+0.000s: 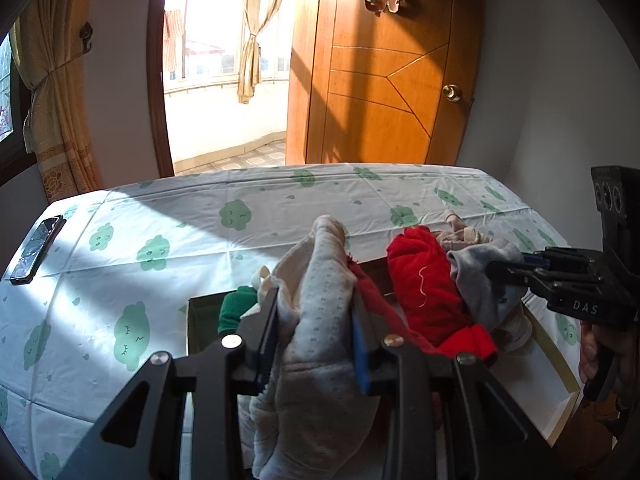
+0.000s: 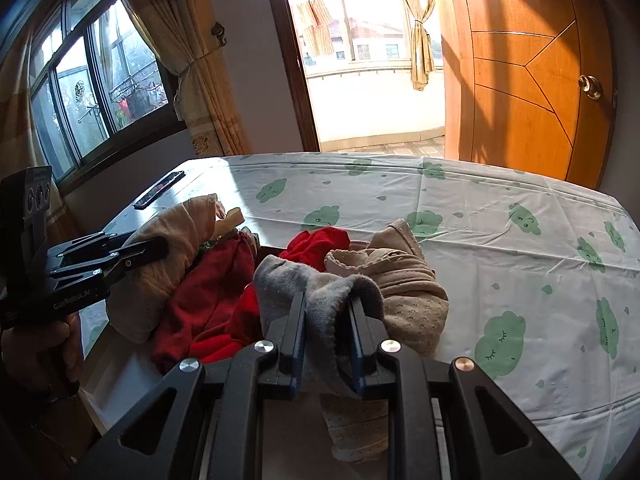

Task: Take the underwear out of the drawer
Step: 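Lower the grey sock and white underwear onto the tray with both grippers, then open both grippers to release the sock and underwear in the tray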

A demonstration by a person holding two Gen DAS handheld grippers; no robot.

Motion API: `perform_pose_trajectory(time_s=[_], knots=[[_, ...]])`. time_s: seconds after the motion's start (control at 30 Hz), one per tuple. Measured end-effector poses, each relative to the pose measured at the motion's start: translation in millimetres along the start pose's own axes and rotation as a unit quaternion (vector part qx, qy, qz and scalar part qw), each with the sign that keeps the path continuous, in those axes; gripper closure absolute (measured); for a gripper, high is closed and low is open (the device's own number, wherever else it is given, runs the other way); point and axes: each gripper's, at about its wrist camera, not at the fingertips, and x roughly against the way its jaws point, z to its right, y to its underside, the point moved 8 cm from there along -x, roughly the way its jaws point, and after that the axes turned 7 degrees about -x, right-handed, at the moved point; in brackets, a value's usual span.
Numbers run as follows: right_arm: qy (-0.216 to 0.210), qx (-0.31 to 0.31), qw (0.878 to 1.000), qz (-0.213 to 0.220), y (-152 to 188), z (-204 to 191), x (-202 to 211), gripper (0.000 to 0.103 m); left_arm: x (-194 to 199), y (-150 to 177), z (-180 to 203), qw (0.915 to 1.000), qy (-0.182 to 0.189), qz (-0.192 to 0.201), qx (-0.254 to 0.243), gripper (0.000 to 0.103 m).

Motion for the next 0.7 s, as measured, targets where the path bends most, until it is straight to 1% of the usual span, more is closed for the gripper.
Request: perform_pose_trajectory(time_s=[0.07,0.23,0.27,0.37,0.43,0.5,0.53,0.57,0.6,0.63,0.67,0.7], knots=[[0.008,0.000,1.000,-0.009,1.8,2.0,-5.8,0.082,-2.4,-0.2,1.9,1.0000,-0.001,-0.001,-0.005,0.073],[0.011,-0.003,1.000,-0.027,5.5,3.8,-15.4,0.082,-9.7,2.0,6.7,0.9999,-0.006,-0.006,-0.012,0.065],[0.012,-0.002,1.000,-0.027,5.5,3.7,-15.0,0.082,-9.6,1.7,6.4,0.9999,-0.008,-0.006,-0.012,0.063],[0.016,0.002,0.999,-0.028,6.6,2.9,-14.1,0.082,-6.7,1.2,5.4,0.9999,-0.012,-0.005,-0.011,0.062],[0.016,0.002,1.000,-0.025,5.8,2.4,-12.9,0.079,-2.4,0.5,5.1,0.9997,-0.018,-0.003,-0.015,0.057],[0.014,0.001,1.000,-0.023,5.7,1.4,-10.1,0.072,4.2,-1.1,6.3,0.9997,-0.018,0.003,-0.017,0.053],[0.013,0.002,1.000,-0.022,6.0,0.3,-8.2,0.065,8.5,-2.1,7.2,0.9996,-0.019,0.008,-0.020,0.051],[0.013,0.004,1.000,-0.020,6.2,-1.3,-6.1,0.054,12.4,-3.9,8.1,0.9994,-0.021,0.013,-0.022,0.046],[0.014,0.007,1.000,-0.016,5.7,-3.3,-3.4,0.049,16.8,-5.5,8.4,0.9993,-0.024,0.019,-0.023,0.043],[0.020,0.011,1.000,-0.012,5.1,-4.0,-1.4,0.037,20.8,-7.0,9.0,0.9992,-0.024,0.024,-0.023,0.042],[0.031,0.016,0.999,-0.006,4.5,-4.2,1.5,0.031,23.7,-8.4,9.4,0.9991,-0.023,0.027,-0.023,0.042],[0.039,0.019,0.999,-0.001,3.7,-4.5,4.3,0.030,26.2,-9.4,10.2,0.9991,-0.022,0.029,-0.023,0.041]])
